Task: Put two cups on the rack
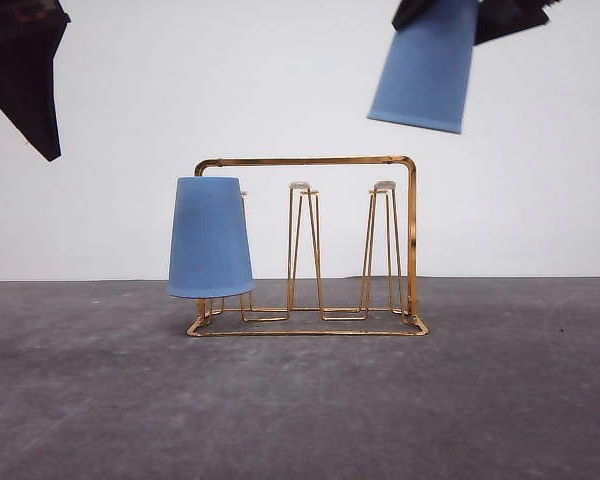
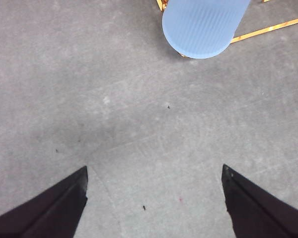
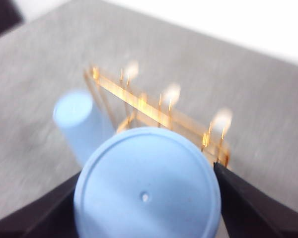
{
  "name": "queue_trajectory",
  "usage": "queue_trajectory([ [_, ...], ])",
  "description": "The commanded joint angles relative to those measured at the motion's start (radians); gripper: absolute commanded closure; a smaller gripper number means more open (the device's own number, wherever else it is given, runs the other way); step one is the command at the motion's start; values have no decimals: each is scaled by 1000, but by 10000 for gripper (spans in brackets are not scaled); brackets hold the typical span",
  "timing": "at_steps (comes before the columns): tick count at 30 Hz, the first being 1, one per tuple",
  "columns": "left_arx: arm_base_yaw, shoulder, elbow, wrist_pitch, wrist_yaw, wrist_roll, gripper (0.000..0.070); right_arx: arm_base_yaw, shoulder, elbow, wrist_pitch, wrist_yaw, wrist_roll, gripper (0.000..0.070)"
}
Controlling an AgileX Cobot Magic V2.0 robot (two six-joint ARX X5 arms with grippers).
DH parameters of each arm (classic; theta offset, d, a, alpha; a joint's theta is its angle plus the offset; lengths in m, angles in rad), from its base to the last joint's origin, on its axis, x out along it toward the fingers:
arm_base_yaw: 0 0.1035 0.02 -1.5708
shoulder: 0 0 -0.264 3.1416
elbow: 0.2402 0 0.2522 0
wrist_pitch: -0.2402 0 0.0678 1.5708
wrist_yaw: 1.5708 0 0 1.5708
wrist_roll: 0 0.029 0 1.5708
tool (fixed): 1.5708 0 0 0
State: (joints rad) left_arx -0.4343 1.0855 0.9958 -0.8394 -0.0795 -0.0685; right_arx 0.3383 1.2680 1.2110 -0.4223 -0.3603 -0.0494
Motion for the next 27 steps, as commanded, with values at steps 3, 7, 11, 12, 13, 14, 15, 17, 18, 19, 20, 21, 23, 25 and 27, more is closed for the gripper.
queue_trajectory([
  [3, -5, 5, 12, 8, 1, -4, 189, 15, 65, 12, 43, 26, -12, 307],
  [7, -5, 5, 12, 9, 1, -4, 189, 16, 160, 12, 97, 34, -12, 307],
  [11, -5, 5, 12, 9, 1, -4, 189, 16, 255, 12, 130, 47, -12, 294],
  [12, -5, 5, 12, 10, 1, -4, 189, 18, 276, 12, 135, 46, -12, 283],
  [13, -5, 5, 12, 11, 1, -4, 189, 20, 296, 12, 138, 47, -14, 279],
  [14, -5, 5, 12, 12, 1, -4, 189, 21, 315, 12, 140, 47, -15, 272],
  [15, -5, 5, 12, 14, 1, -4, 189, 21, 331, 12, 142, 47, -15, 248],
  [17, -5, 5, 12, 21, 1, -4, 189, 21, 356, 12, 149, 47, -15, 150],
  [18, -5, 5, 12, 24, 1, -4, 189, 22, 364, 12, 150, 47, -14, 119],
  [19, -5, 5, 12, 26, 1, -4, 189, 22, 369, 12, 150, 47, -14, 104],
  [20, -5, 5, 12, 28, 1, -4, 189, 22, 371, 12, 151, 47, -14, 94],
  [21, -5, 5, 12, 29, 1, -4, 189, 22, 372, 13, 152, 47, -13, 84],
  [23, -5, 5, 12, 33, 1, -4, 189, 22, 365, 14, 152, 46, -11, 80],
  [25, -2, 5, 12, 45, 1, -4, 189, 19, 345, 14, 144, 53, -2, 80],
  [27, 5, 5, 12, 65, 1, -2, 189, 12, 308, 14, 119, 70, 12, 80],
])
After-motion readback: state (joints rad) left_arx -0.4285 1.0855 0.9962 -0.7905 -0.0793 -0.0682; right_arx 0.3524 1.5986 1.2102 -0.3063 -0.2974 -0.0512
